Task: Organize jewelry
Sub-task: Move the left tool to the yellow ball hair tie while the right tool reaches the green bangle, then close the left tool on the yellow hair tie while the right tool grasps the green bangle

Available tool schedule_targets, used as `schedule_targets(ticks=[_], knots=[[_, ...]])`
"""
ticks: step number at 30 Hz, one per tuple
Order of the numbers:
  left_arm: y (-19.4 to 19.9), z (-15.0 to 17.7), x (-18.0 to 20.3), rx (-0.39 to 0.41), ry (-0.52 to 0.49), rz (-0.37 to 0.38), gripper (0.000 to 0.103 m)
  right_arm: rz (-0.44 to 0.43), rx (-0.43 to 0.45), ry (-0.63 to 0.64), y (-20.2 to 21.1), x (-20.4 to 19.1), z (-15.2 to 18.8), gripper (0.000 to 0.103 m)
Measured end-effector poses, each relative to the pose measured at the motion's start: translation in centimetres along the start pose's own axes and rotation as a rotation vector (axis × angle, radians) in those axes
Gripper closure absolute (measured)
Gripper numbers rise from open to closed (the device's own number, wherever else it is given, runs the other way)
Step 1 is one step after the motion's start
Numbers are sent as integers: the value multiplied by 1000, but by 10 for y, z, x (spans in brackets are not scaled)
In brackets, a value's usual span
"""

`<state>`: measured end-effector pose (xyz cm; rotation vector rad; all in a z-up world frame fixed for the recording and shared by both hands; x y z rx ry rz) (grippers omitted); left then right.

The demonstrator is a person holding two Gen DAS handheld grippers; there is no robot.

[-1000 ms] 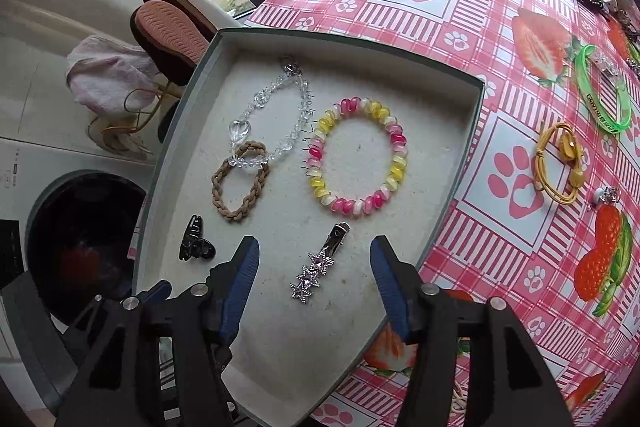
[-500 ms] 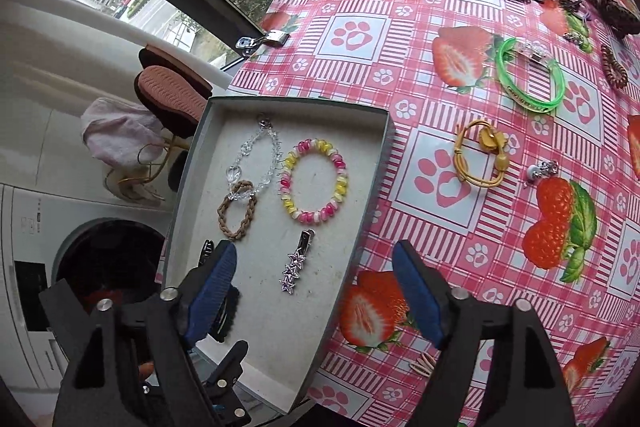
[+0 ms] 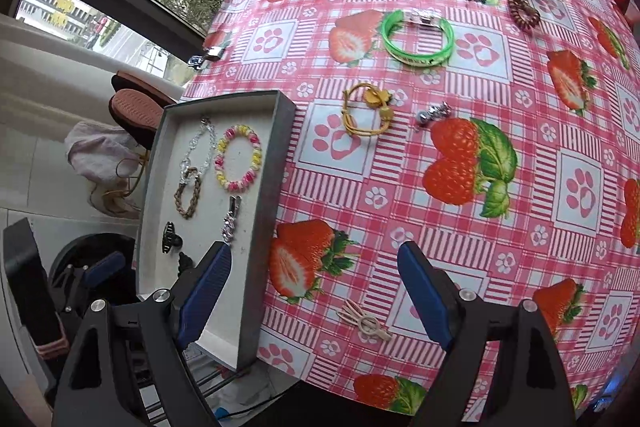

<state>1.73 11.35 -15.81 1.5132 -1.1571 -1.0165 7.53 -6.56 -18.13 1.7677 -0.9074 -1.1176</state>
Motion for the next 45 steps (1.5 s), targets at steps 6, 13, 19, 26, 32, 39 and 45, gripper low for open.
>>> schedule_targets(ticks=[6, 13, 19, 26, 32, 39, 45], knots=[[1, -6, 15, 11, -27, 27, 0, 102, -37, -127, 10, 54, 36, 16], [-1, -14, 37, -6, -45, 63, 0, 153, -29, -215, 20, 94, 42, 16], [3, -36, 67, 16, -53, 79, 0, 160, -9, -212, 25, 111, 9, 16], [-1, -78, 96, 24, -8, 85, 0, 166, 3, -192, 23, 130, -50, 16], [-18, -96, 119, 12, -3, 81, 0, 165, -19, -162, 11, 145, -87, 16], [-38, -103, 144, -8, -11, 85, 1, 158, -54, -127, -12, 152, -109, 16], [-53, -116, 162, -1, -21, 86, 1, 162, -65, -91, -31, 153, -128, 16]])
Point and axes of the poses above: each gripper's, at about its wrist camera, not at the fingertips, and y roughly against the way its jaws point, x to its right, z to its underside, the point moved 7 cm from there along -y, roughly the way its jaws point, and after that the axes turned 11 degrees about y, right-handed, at the moved point
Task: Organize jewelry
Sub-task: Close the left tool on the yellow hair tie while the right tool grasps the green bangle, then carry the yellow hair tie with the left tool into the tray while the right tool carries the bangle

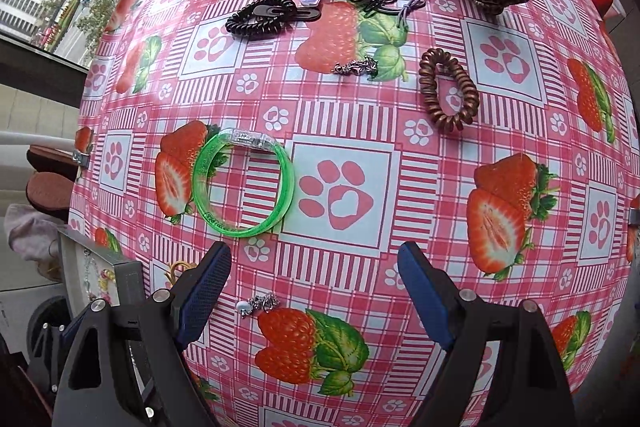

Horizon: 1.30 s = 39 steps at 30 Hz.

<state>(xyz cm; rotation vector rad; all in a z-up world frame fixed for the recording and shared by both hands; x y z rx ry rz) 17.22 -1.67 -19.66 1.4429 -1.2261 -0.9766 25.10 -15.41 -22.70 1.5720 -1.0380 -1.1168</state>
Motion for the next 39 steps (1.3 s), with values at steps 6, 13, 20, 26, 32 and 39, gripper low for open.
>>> schedule_targets(ticks=[6, 13, 20, 26, 32, 39], knots=[[-17, -11, 11, 14, -45, -20, 1, 3, -4, 25, -15, -2, -18, 22], [-43, -13, 17, -45, -64, -21, 17, 40, -7, 92, -31, -11, -26, 36], [-55, -12, 20, -85, -35, 13, 23, 178, -5, 206, -34, -18, -34, 73], [-47, -12, 31, -83, -78, 48, 78, 137, 5, 177, -29, -5, -25, 96], [-27, -13, 35, -82, -40, 109, 79, 20, 17, 94, -16, 15, -7, 96], [9, -1, 30, -52, -28, 132, 79, -45, 24, 38, 7, 37, 24, 96]])
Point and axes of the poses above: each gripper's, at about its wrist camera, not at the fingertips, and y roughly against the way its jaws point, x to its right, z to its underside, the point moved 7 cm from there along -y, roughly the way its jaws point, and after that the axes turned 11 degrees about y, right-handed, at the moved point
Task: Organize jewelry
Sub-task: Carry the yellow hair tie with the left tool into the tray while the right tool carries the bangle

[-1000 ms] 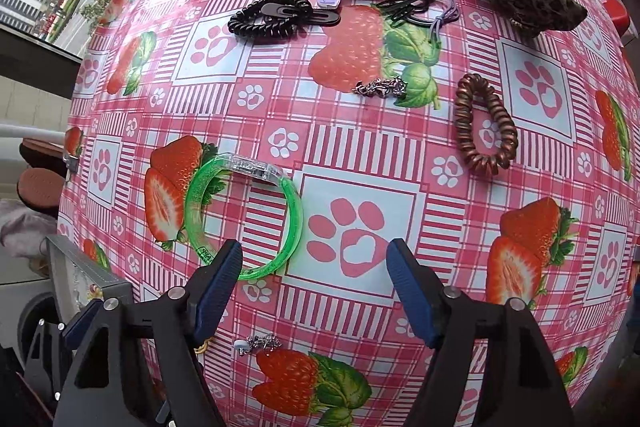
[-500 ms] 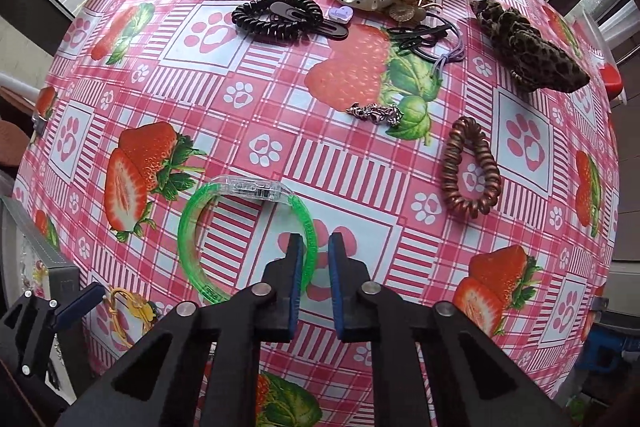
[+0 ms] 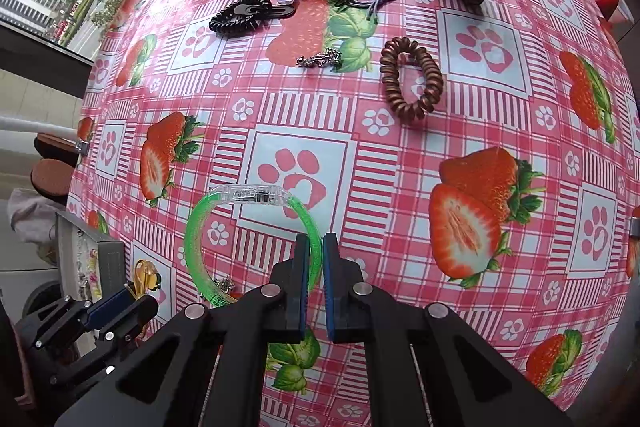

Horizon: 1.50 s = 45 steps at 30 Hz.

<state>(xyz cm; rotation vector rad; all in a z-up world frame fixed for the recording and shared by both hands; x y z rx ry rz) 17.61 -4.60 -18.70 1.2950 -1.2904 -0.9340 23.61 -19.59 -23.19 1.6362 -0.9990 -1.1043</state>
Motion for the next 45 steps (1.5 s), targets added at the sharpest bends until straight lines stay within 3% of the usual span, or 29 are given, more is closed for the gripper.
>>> schedule_targets(ticks=[9, 16, 25, 34, 45], knots=[[39, 41, -18, 30, -22, 21, 79, -7, 9, -34, 27, -5, 36, 96], [57, 75, -52, 28, -84, 38, 79, -7, 13, -51, 34, -42, 68, 96], [79, 115, -139, 26, -72, 27, 79, -24, 10, -43, 30, -132, 110, 96], [79, 148, -229, 14, 58, -12, 79, -53, -14, 117, 13, -241, 118, 96], [49, 170, -269, -31, 159, -23, 79, -53, -95, 260, -31, -318, 119, 96]])
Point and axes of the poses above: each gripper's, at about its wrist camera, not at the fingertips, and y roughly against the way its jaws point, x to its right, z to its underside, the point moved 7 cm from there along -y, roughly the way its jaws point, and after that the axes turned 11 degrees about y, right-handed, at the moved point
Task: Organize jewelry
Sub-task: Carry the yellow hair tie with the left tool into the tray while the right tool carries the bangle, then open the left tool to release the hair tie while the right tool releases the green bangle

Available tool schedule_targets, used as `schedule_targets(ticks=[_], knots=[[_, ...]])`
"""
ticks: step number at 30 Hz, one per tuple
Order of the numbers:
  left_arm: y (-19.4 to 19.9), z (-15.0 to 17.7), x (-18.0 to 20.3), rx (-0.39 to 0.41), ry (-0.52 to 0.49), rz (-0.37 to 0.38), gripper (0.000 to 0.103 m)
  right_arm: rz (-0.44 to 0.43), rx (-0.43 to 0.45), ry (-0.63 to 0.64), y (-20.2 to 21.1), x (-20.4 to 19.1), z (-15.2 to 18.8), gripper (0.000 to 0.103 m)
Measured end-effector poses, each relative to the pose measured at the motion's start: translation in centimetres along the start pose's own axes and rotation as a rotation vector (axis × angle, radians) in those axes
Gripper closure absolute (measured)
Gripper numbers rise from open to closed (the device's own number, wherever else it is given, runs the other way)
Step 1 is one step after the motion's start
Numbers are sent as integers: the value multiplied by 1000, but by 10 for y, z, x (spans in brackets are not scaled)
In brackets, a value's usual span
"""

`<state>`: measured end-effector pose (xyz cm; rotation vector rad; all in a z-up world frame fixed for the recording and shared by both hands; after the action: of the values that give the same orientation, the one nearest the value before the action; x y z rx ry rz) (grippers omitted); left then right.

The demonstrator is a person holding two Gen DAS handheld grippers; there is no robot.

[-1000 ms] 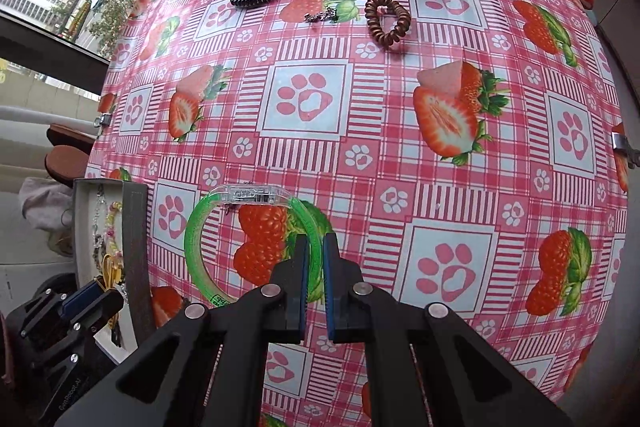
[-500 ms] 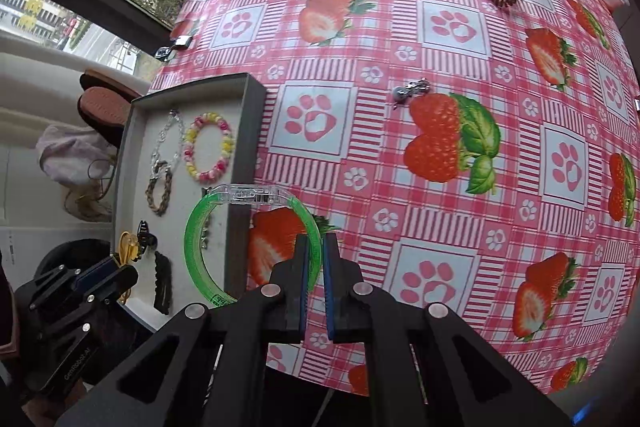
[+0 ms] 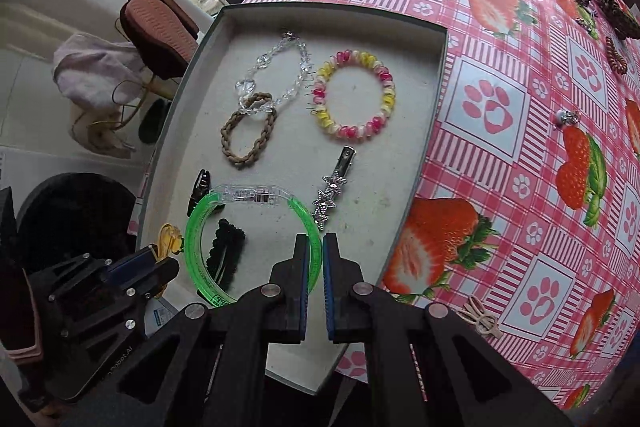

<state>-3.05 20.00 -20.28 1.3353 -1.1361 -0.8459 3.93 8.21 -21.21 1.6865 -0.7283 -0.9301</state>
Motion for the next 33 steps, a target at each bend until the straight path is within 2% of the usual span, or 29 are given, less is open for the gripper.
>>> schedule_targets(ticks=[9, 24, 28, 33], knots=[[-20, -3, 2, -20, -2, -5, 79, 38, -59, 28, -30, -9, -7, 96], [-36, -25, 10, -9, -1, -22, 78, 125, -52, 3, -34, 27, -34, 96], [-34, -27, 13, 3, -23, -55, 78, 128, -53, 8, -33, 28, -36, 96], [-27, -22, 17, 10, -74, -97, 78, 85, -63, 3, -37, 22, -34, 92]])
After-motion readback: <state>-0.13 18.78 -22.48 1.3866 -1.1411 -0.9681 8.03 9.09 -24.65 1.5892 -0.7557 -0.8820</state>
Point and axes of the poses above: each gripper's, at about its wrist camera, not at the fingertips, and y roughly against the way its jaws point, x to its right, z to its underside, the point moved 7 cm from there along -y, roughly the way its jaws point, and after that the axes turned 11 degrees about y, right-handed, at the moved point
